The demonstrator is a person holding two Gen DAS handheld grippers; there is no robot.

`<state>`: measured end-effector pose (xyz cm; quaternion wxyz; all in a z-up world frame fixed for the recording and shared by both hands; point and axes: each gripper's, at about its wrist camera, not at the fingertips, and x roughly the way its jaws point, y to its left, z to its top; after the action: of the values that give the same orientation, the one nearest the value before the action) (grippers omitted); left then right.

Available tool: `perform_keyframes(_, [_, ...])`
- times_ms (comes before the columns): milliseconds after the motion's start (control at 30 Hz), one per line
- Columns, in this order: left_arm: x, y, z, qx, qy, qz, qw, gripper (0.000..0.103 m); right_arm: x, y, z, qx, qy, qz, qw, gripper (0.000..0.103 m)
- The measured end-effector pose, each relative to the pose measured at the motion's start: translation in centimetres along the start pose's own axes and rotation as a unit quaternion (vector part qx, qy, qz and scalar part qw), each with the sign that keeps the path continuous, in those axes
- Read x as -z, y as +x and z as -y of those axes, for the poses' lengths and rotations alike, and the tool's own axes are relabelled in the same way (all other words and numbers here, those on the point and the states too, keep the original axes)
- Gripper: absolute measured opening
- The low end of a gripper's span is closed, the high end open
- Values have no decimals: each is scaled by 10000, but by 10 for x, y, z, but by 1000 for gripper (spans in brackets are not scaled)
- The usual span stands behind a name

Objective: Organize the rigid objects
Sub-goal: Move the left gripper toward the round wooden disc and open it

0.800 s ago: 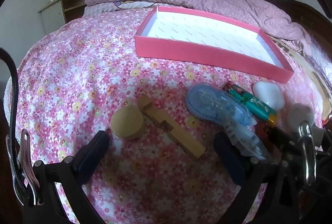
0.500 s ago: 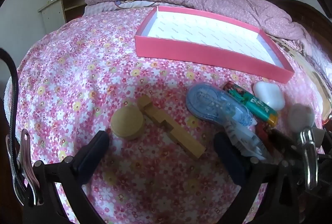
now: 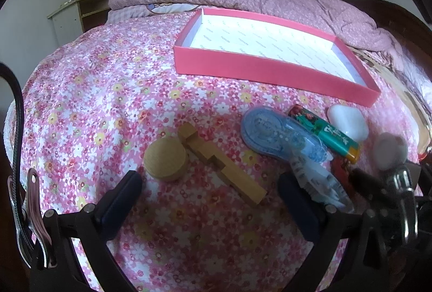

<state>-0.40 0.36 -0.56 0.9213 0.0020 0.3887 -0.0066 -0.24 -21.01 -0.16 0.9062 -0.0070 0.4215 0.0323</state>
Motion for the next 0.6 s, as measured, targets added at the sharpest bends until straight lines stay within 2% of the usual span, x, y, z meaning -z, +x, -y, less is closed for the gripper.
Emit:
perform_keyframes(167, [-2,-3,-2,114,98,-82,9999,102,4,-5,6,-238,-162,-78,9996,100])
perform_keyframes(400, [-2,-16,-17,458,19,-191,9988,100,9,-19,14,-606,-177,-81,9980,97])
perform_keyframes(600, [-1,-31,-26,389,128,-32,9992,100,17,-32,14,-769,-341,82,9964,95])
